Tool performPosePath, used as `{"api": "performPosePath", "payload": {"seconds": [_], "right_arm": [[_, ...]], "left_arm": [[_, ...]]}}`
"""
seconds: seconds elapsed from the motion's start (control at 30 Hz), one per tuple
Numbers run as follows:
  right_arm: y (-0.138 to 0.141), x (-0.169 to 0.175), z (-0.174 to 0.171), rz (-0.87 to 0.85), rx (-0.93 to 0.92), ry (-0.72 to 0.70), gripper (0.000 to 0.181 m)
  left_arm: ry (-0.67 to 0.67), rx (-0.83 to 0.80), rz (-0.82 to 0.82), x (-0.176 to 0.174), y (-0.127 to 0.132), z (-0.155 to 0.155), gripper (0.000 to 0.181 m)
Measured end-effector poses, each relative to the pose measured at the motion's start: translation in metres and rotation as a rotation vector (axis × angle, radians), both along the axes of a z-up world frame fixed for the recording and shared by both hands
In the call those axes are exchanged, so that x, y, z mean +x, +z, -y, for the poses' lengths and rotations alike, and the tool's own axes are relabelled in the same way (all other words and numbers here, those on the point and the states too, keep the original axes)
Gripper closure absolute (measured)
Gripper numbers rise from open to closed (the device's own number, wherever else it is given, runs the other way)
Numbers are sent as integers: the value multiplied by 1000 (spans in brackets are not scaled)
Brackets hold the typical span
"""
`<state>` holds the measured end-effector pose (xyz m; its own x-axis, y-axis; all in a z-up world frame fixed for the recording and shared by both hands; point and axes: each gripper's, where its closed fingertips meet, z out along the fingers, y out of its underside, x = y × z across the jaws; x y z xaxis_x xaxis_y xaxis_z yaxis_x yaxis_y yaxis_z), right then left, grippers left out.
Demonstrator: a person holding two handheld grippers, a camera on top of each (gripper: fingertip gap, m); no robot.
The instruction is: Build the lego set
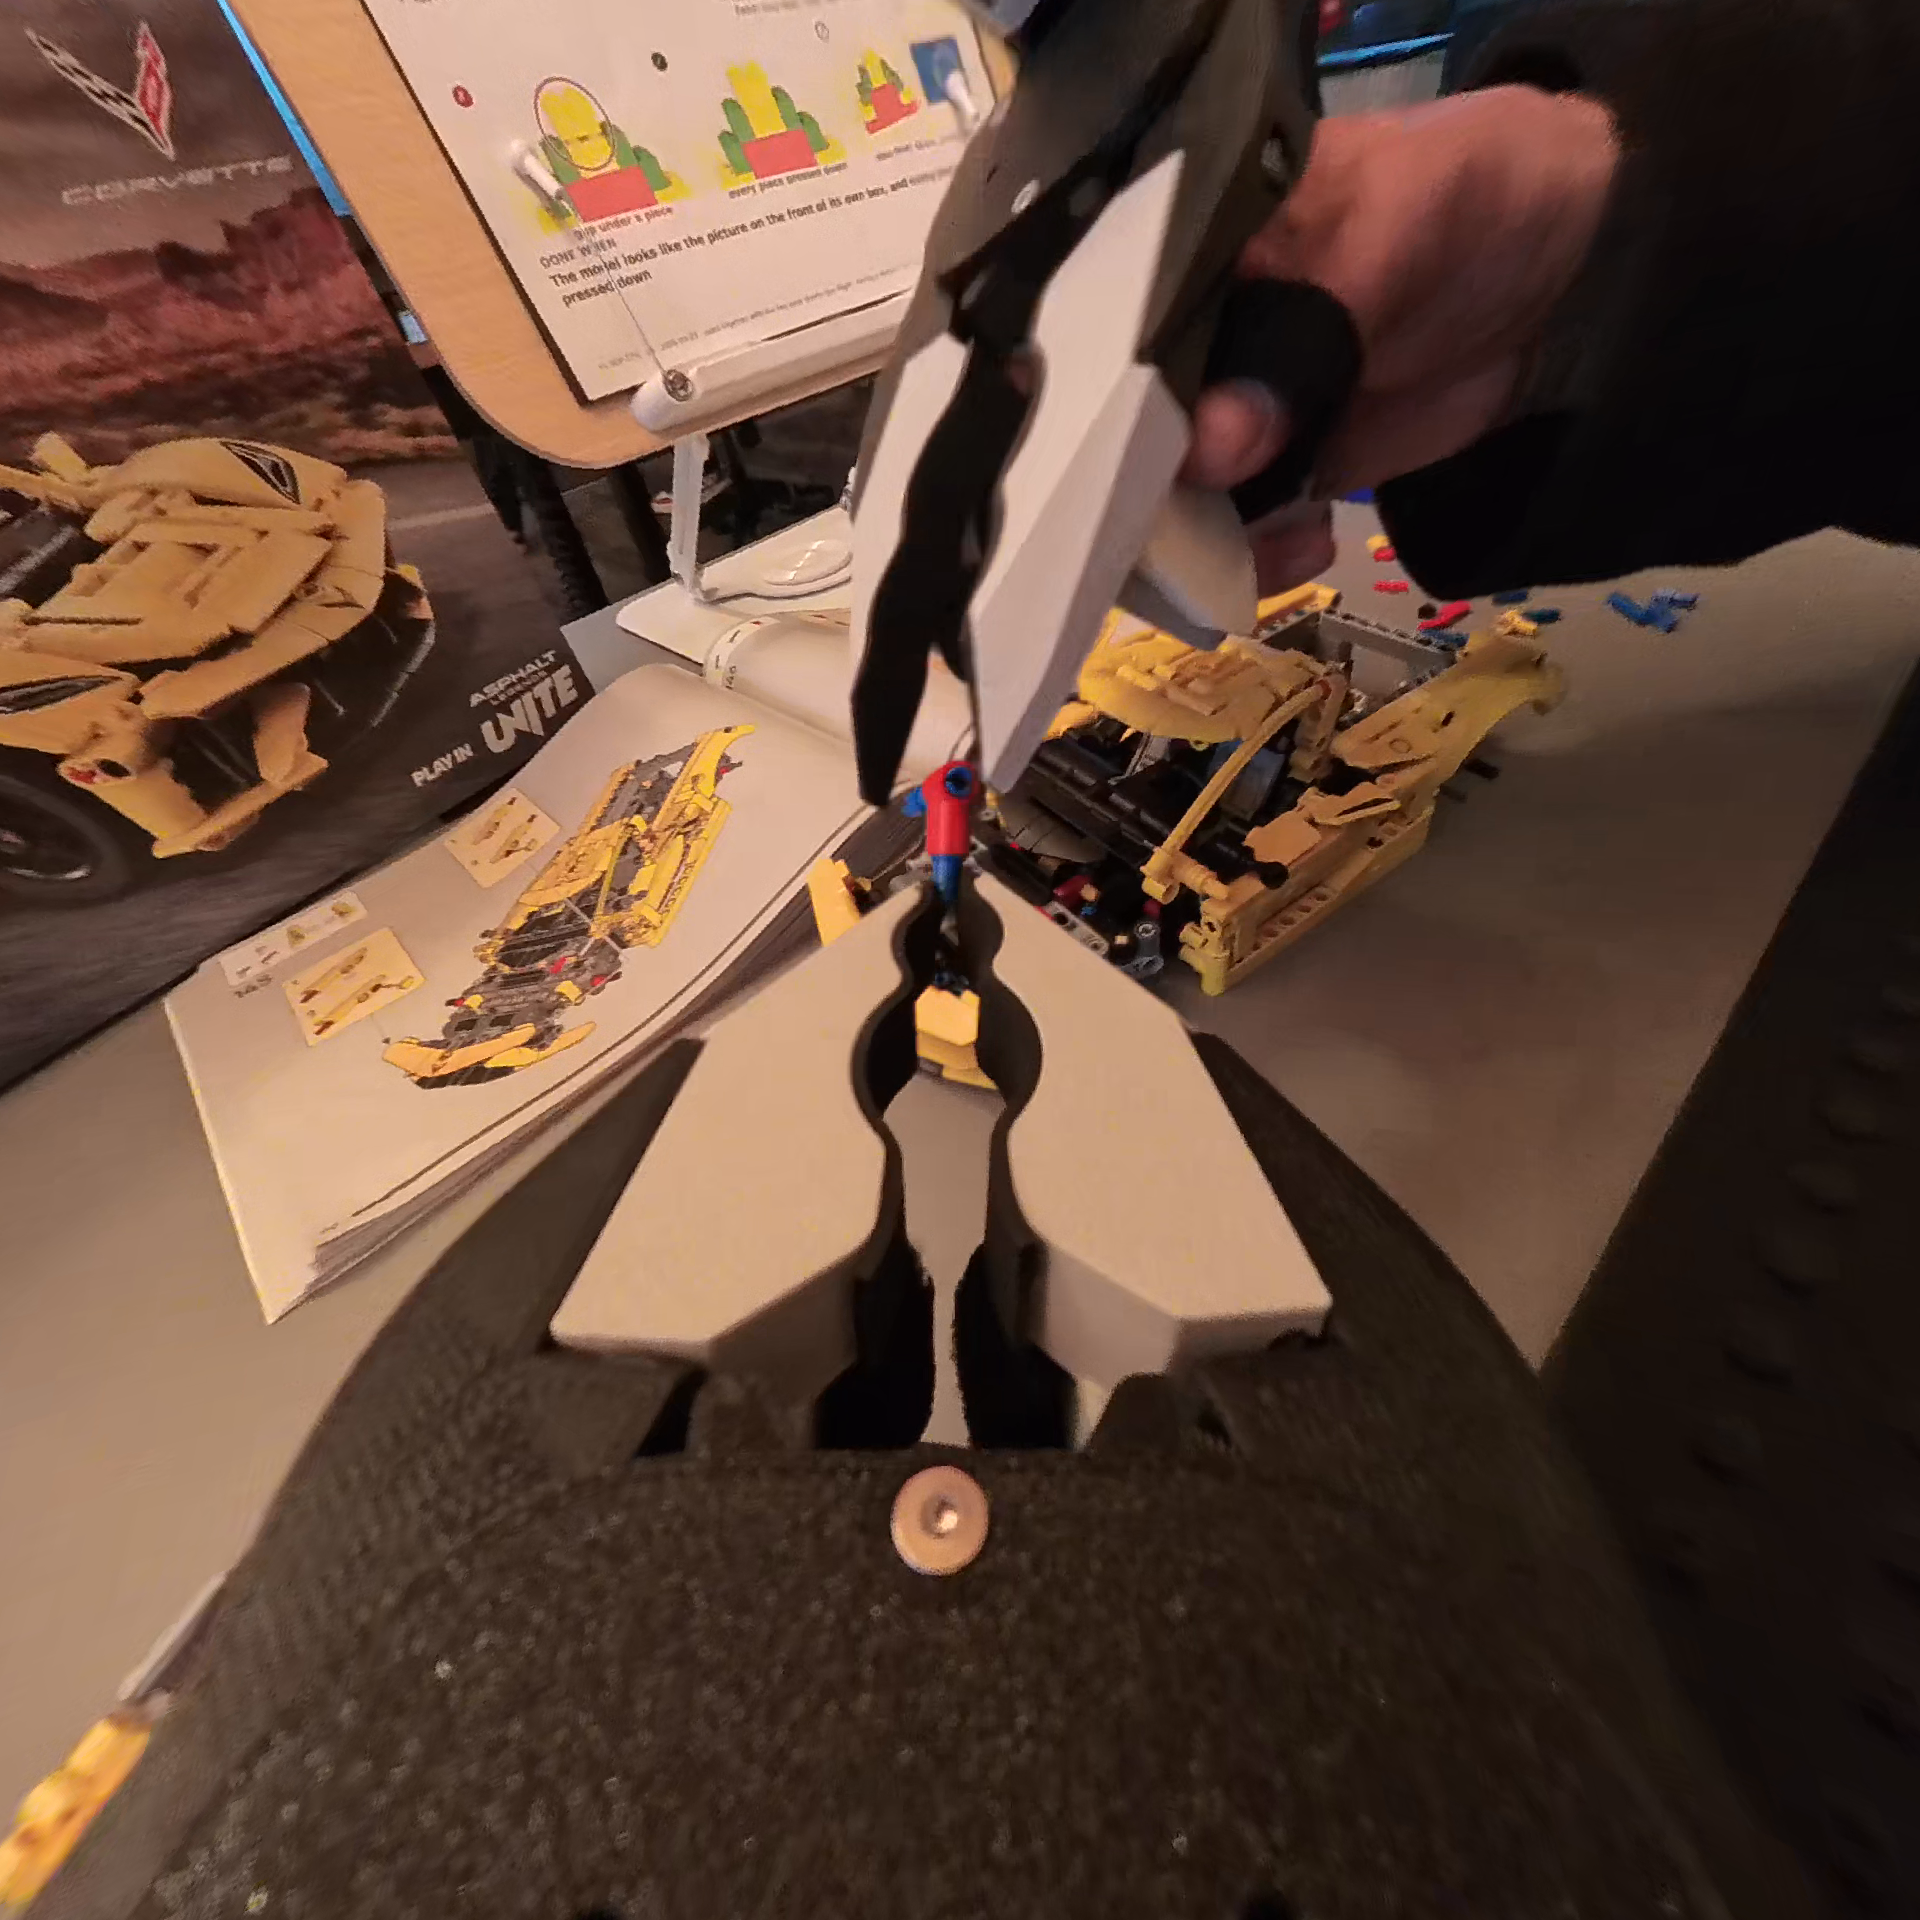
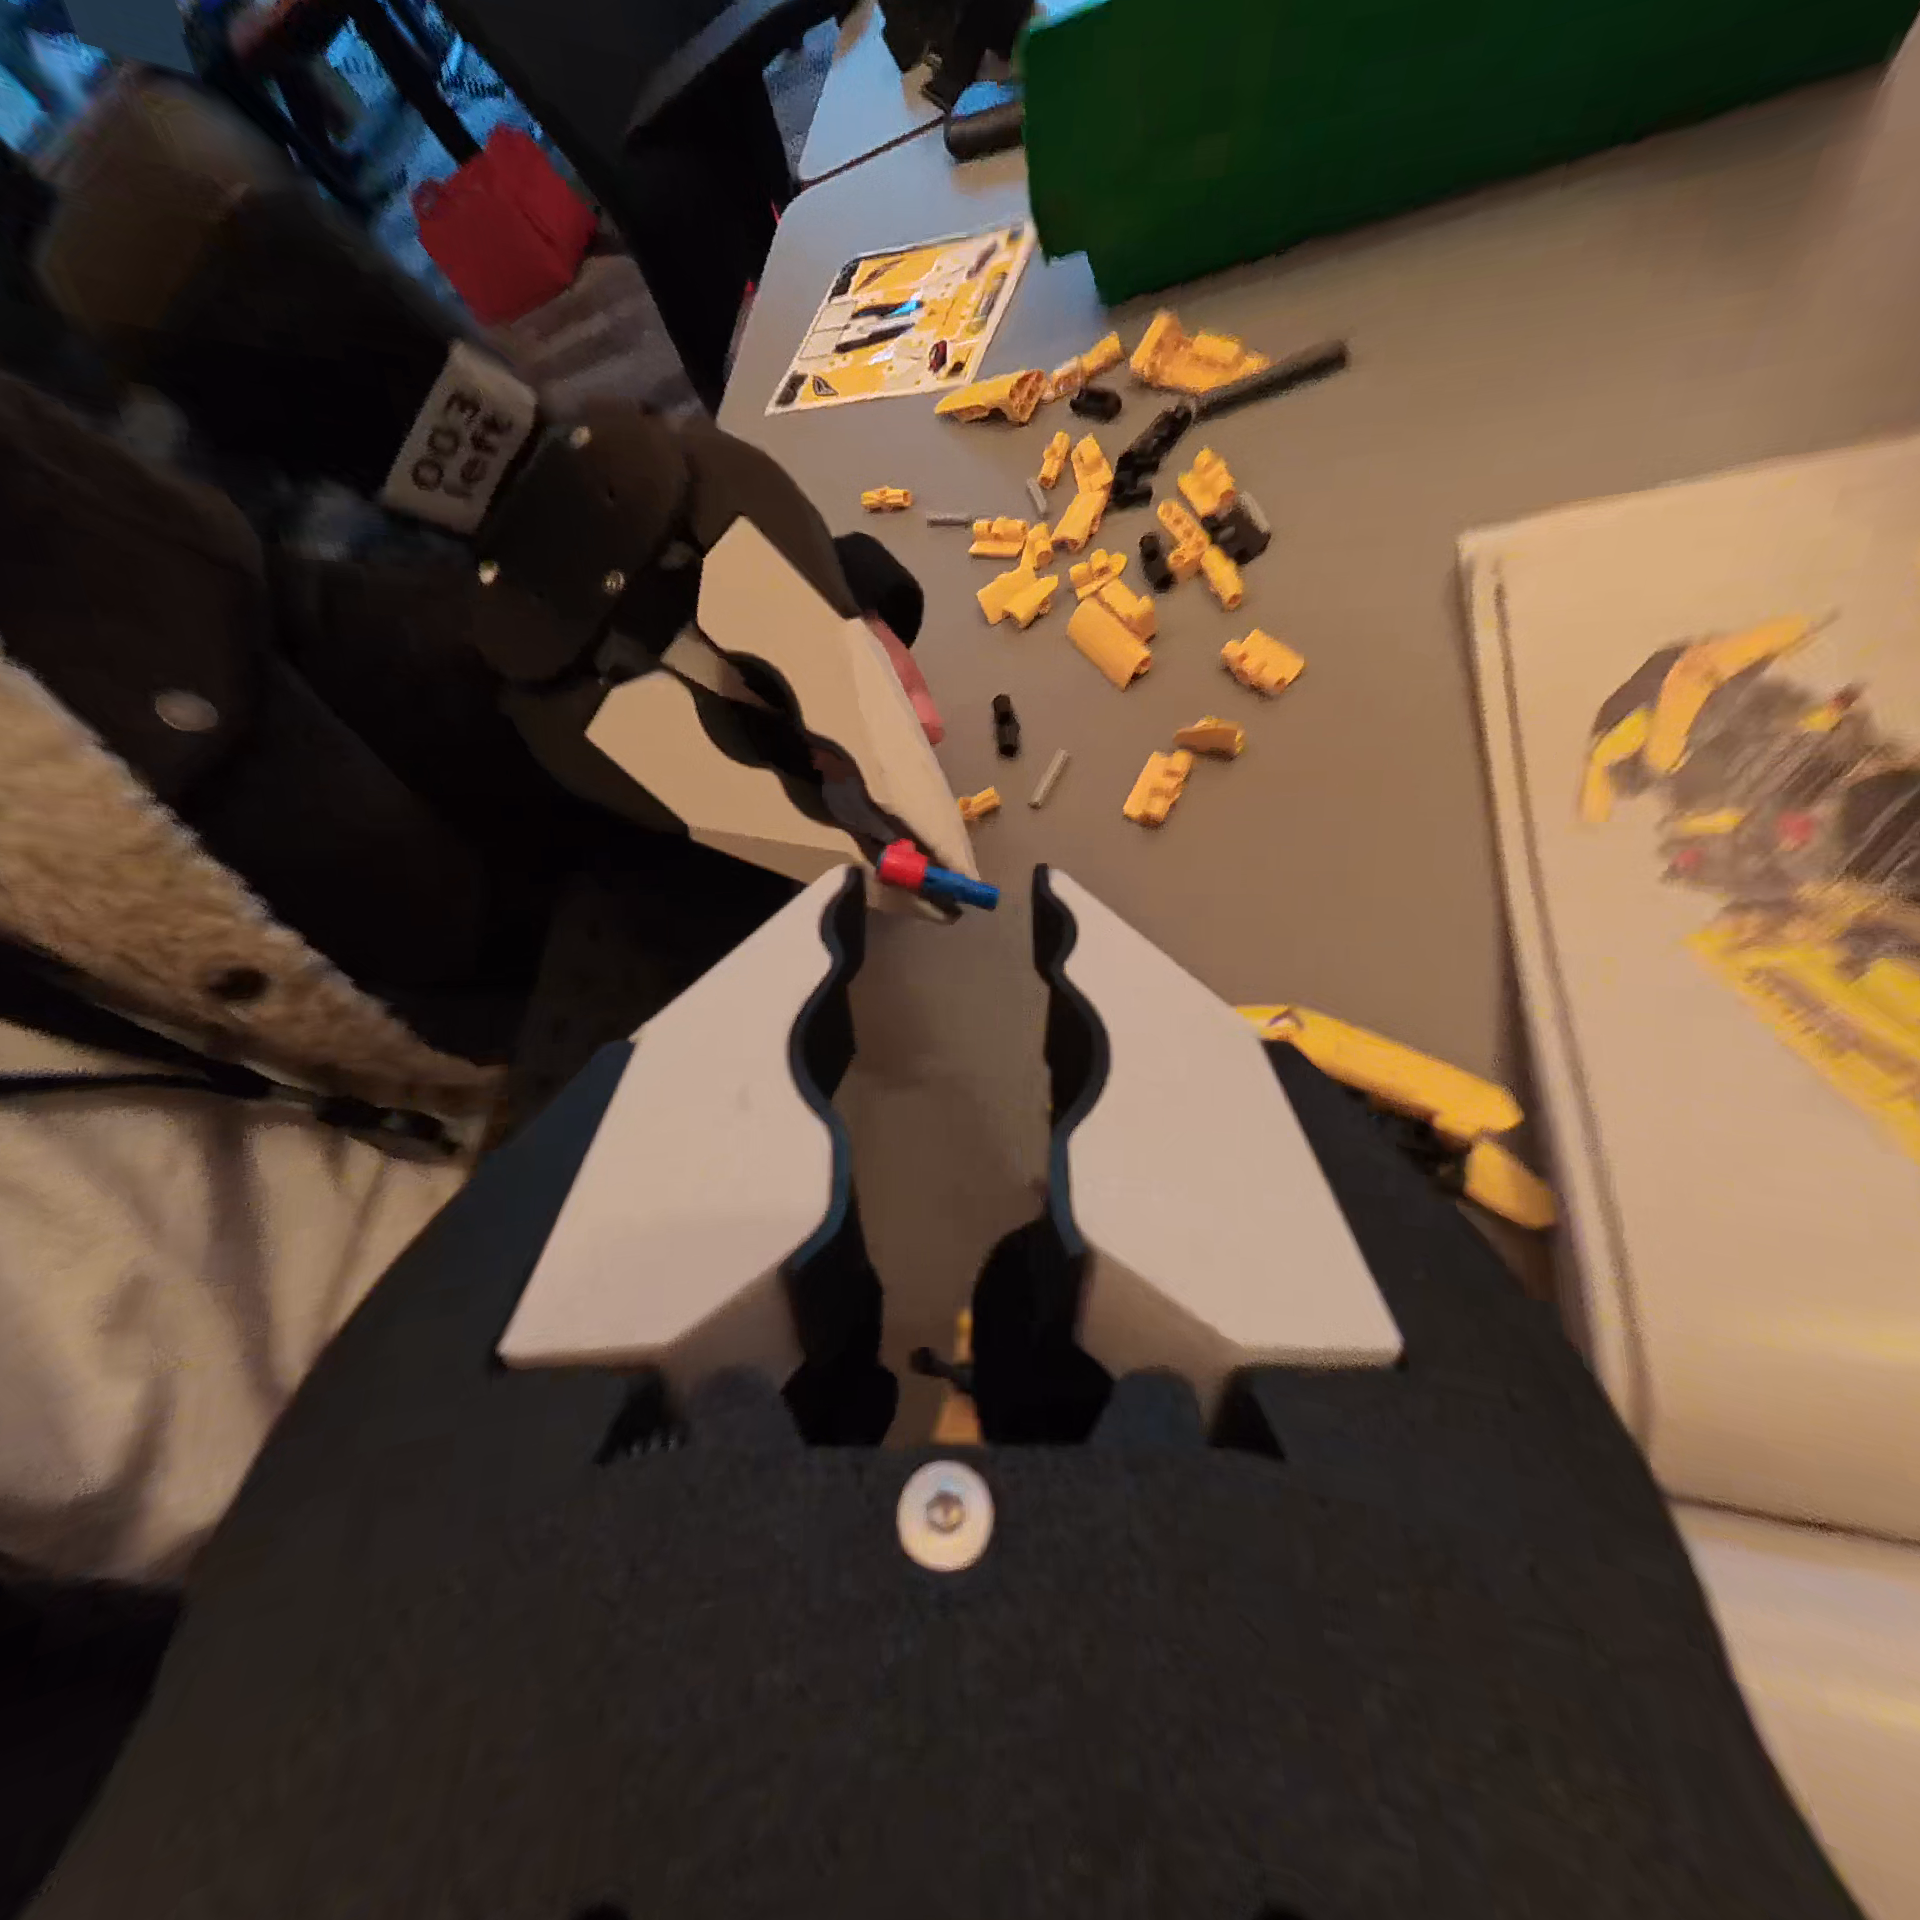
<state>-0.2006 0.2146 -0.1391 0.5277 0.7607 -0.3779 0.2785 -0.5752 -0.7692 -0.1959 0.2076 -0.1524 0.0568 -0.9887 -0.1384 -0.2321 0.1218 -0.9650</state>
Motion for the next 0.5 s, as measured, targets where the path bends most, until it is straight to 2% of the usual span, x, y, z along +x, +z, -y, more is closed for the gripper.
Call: {"api": "performPosePath", "payload": {"seconds": [0.1, 0.2, 0.37, 0.5], "right_arm": [[4, 4, 1, 171, 271, 107, 141], [4, 4, 5, 316, 447, 223, 146], [-8, 2, 14, 438, 473, 367, 155], [-10, -4, 15, 474, 540, 408, 173]], "left_arm": [[-17, -53, 11, -1, 0, 0, 179], [-29, -49, -18, 0, -5, 3, 179], [-46, -23, -57, 3, -13, 7, 179], [-69, -24, -69, 3, -15, 12, 178]]}}
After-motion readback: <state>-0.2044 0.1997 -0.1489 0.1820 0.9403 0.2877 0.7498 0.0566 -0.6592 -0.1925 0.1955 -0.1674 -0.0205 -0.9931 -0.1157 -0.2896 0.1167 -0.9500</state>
